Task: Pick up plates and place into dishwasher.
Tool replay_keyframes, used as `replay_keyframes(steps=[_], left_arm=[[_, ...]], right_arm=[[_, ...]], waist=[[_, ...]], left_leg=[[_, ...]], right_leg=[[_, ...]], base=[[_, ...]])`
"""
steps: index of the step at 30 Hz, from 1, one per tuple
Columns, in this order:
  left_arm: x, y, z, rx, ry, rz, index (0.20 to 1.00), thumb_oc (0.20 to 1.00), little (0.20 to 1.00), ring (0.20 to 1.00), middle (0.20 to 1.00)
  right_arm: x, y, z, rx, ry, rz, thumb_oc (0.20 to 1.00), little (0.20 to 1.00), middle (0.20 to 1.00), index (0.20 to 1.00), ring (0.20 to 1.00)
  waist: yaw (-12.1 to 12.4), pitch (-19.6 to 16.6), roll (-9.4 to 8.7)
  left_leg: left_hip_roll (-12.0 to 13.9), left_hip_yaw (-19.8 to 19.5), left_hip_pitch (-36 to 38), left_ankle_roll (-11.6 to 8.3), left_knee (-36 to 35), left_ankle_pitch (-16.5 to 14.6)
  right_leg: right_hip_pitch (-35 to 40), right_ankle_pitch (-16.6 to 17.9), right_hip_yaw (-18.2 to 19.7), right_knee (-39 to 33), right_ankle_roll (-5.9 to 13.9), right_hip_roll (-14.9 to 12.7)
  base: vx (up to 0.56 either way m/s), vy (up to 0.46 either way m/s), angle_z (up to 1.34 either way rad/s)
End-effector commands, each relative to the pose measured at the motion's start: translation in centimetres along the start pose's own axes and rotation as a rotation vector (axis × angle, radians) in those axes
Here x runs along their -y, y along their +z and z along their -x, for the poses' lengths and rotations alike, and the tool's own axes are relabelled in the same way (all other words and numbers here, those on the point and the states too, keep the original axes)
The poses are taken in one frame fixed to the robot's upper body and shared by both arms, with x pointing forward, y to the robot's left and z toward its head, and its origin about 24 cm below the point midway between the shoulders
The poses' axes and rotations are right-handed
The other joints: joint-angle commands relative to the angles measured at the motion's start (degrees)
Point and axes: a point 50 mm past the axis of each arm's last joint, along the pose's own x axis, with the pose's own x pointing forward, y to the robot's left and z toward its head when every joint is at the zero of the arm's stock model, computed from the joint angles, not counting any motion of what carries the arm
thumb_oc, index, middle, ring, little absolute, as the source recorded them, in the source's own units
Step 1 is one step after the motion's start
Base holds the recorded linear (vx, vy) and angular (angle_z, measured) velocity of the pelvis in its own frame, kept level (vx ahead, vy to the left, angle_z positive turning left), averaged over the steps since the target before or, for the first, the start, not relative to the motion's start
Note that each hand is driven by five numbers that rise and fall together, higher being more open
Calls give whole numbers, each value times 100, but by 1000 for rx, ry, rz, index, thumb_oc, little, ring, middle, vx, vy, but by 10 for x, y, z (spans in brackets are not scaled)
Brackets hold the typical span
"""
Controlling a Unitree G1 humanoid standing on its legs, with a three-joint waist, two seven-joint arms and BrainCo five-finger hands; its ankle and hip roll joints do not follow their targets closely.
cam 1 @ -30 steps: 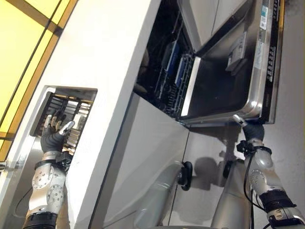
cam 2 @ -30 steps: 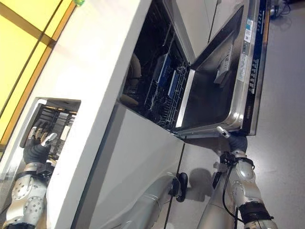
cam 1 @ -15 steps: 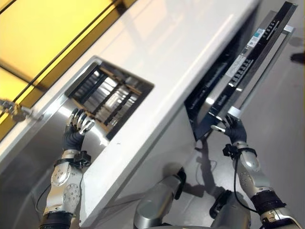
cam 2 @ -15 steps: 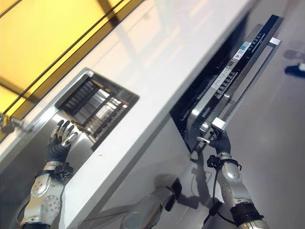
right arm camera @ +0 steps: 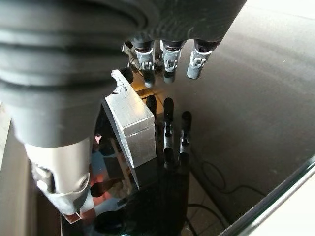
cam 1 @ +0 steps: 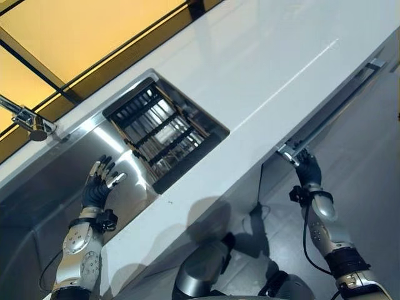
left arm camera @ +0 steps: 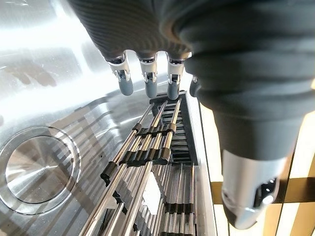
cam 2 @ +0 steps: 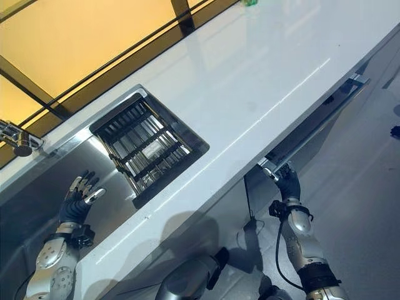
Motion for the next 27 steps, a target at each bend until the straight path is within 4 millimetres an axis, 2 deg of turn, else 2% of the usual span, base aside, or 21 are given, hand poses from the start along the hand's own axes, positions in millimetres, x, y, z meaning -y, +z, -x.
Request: replay_keyframes(steps=[1, 2, 3, 4, 5, 10, 15, 18, 22, 26, 27], left_arm=[[-3, -29, 23, -121, -10, -73, 1000, 1000, 1000, 1000, 1000], [-3, -30, 24, -125, -7, -72, 1000, 1000, 1000, 1000, 1000], [-1, -31, 24, -128, -8, -71, 1000, 1000, 1000, 1000, 1000], [-1, -32, 25, -130, -7, -71, 1000, 1000, 1000, 1000, 1000], [0, -32, 26, -134, -5, -68, 1000, 1000, 1000, 1000, 1000], [0, -31, 28, -120, 20, -50, 1000, 1000, 1000, 1000, 1000], [-5, -25, 26, -99, 70, -49, 1000, 1000, 1000, 1000, 1000], [-7, -21, 25, -86, 107, -40, 1000, 1000, 1000, 1000, 1000], [-6, -21, 23, -100, 142, -29, 1000, 1000, 1000, 1000, 1000], [-1, -10, 20, -51, 145, 21, 1000, 1000, 1000, 1000, 1000], [3, -6, 17, -38, 135, 29, 1000, 1000, 1000, 1000, 1000]], right_arm=[[-29, 93, -7, 493, 114, -91, 1000, 1000, 1000, 1000, 1000], [-25, 86, -5, 468, 95, -82, 1000, 1000, 1000, 1000, 1000], [-21, 79, -3, 438, 71, -90, 1000, 1000, 1000, 1000, 1000], [-21, 77, -2, 427, 65, -91, 1000, 1000, 1000, 1000, 1000], [-14, 65, 4, 388, 16, -84, 1000, 1000, 1000, 1000, 1000], [-1, 48, 21, 351, -96, -80, 1000, 1000, 1000, 1000, 1000], [10, 31, 37, 279, -242, -67, 1000, 1000, 1000, 1000, 1000], [18, 21, 43, 219, -307, -51, 1000, 1000, 1000, 1000, 1000], [22, 31, 42, 251, -331, -11, 1000, 1000, 1000, 1000, 1000], [1, 73, 32, 424, -158, 73, 1000, 1000, 1000, 1000, 1000], [-4, 82, 31, 469, -118, 99, 1000, 1000, 1000, 1000, 1000]], waist=[[-80, -748, -425], [-119, -774, -428], [-154, -808, -371], [-163, -811, -426], [-233, -878, -375], [-473, -1035, -443], [-739, -1289, -648], [-854, -1472, -747], [-907, -1621, -823], [-792, -1693, -918], [-785, -1693, -929]], left_leg=[[15, 264, -408, 210, -596, 858], [31, 278, -361, 199, -642, 869], [66, 273, -372, 209, -722, 1037], [57, 288, -300, 187, -714, 892], [122, 288, -275, 189, -841, 1073], [300, 378, -15, 134, -1206, 1147], [541, 597, 148, 65, -1537, 1234], [709, 770, 211, -15, -1679, 1278], [903, 892, 195, -132, -1751, 1351], [1004, 1020, 107, -219, -1714, 1394], [990, 1259, 37, -230, -1613, 1372]], right_leg=[[363, 393, 189, -201, -183, 172], [385, 412, 212, -258, -181, 193], [374, 575, 153, -351, -213, 220], [429, 427, 234, -332, -180, 220], [440, 626, 178, -498, -200, 256], [611, 737, 300, -922, -148, 347], [751, 890, 476, -1410, -63, 481], [836, 959, 574, -1688, -78, 603], [963, 1081, 650, -2034, -136, 771], [1069, 1265, 617, -2421, -171, 851], [1108, 1283, 526, -2457, -171, 853]], base=[[-2, 0, -5], [-78, 53, -7], [1, -6, -9], [-74, 43, -7], [6, -16, -11], [-40, -29, -18], [-90, -94, -22], [-92, -92, -24], [-72, -103, -22], [-86, -68, -15], [-119, -18, -5]])
